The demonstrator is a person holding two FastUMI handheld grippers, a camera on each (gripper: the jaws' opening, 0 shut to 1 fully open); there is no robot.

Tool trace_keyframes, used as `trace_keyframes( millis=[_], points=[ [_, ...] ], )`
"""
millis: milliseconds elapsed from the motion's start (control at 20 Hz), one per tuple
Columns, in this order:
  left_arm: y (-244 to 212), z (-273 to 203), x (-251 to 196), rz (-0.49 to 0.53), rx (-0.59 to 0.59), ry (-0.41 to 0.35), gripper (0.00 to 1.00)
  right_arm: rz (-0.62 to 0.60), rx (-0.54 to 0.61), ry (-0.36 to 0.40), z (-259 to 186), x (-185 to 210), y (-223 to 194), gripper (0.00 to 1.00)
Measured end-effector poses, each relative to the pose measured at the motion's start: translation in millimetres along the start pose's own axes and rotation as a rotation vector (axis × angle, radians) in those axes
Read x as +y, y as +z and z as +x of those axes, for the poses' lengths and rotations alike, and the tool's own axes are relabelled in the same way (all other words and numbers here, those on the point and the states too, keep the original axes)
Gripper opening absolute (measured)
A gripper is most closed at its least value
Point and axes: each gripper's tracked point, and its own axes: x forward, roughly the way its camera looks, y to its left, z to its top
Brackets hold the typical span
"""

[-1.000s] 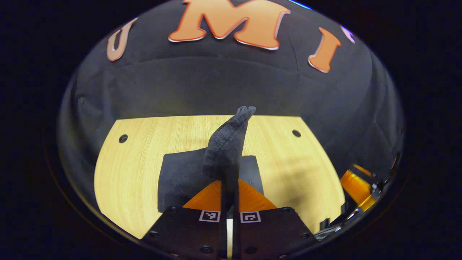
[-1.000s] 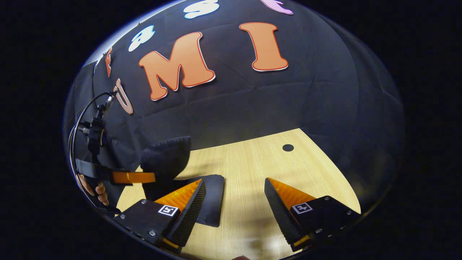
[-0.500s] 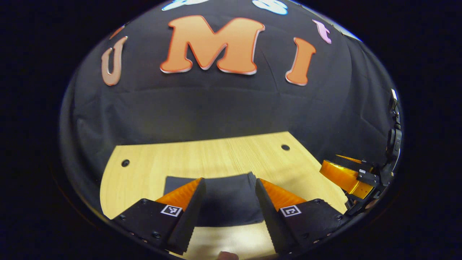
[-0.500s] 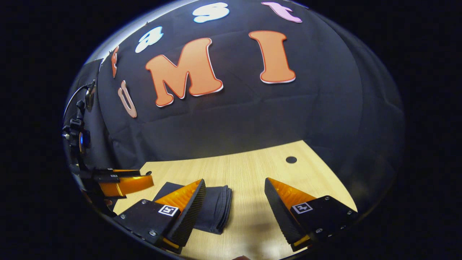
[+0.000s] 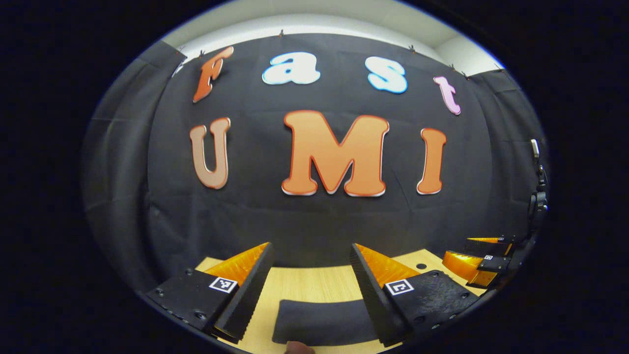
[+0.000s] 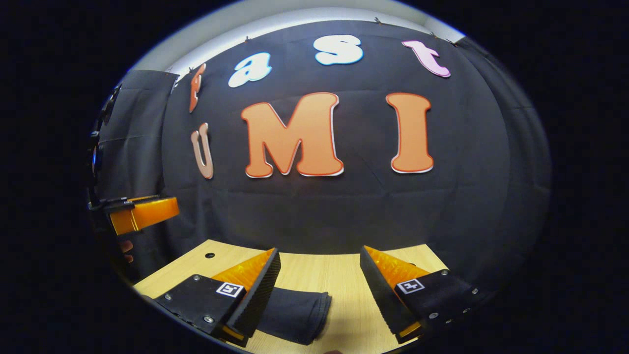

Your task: Grasp the waist and the cuffs of the jeans and fold them to make the two legs overlap; first hold the waist and fold one-third of the jeans toward the cuffs, then hold the cuffs and fold the remaining one-third in the same direction to finish folding.

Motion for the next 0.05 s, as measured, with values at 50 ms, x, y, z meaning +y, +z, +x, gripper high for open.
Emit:
trace_keyframes(
  millis=[50],
  points=[
    [7.4,-6.0,1.6,0.001,-0.03,0.016,0.94,-0.002,-0.008,0.026,-0.3,11.1,2.1,0.98]
  ],
)
